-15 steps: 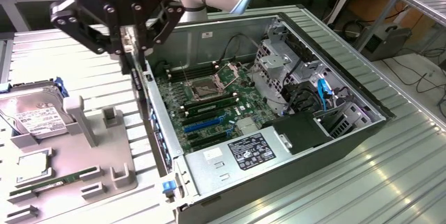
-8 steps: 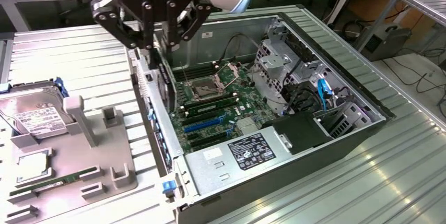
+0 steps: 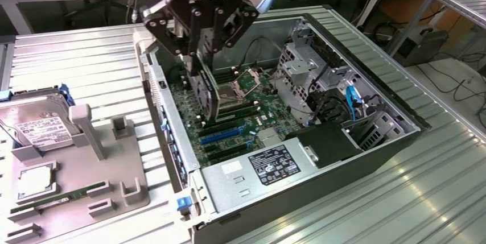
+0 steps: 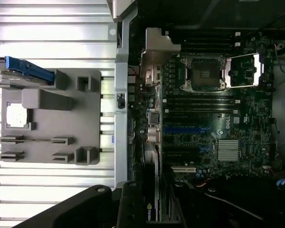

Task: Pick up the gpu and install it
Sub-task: 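Pick up the gpu and move the gpu toward the slot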

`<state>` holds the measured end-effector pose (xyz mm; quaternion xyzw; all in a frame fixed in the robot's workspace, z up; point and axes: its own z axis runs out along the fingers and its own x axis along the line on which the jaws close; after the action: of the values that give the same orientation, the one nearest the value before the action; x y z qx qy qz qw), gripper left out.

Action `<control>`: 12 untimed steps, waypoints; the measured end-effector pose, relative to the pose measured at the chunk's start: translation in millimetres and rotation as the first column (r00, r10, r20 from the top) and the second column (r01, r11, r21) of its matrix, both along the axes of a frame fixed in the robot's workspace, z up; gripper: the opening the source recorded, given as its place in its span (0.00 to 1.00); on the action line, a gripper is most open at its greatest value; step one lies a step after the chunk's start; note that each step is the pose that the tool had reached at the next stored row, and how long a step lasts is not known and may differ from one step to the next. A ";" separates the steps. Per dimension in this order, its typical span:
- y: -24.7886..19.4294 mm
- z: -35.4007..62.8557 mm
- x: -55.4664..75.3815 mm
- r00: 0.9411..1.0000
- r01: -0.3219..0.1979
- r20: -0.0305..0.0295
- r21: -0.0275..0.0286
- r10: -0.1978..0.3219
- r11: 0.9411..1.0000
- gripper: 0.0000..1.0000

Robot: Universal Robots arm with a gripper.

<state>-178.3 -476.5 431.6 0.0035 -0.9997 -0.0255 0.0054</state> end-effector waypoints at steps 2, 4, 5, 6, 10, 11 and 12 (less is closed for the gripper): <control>1.1 -4.3 10.9 1.000 0.000 -0.001 -0.001 0.000 1.000 0.26; 2.2 -7.9 19.9 1.000 0.000 -0.002 -0.001 0.000 1.000 0.26; 2.9 -9.7 24.4 1.000 0.000 -0.002 -0.001 0.000 1.000 0.26; 3.6 -11.6 29.0 1.000 0.000 -0.003 -0.001 0.000 1.000 0.26; 8.1 -19.0 47.7 1.000 0.000 -0.004 -0.001 0.000 1.000 0.26; 9.7 -21.0 52.6 1.000 0.000 -0.005 -0.001 0.000 1.000 0.26; 11.2 -22.8 57.1 1.000 0.000 -0.005 -0.001 0.000 1.000 0.26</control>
<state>-121.2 -465.3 408.9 0.0034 -0.9997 -0.0249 0.0080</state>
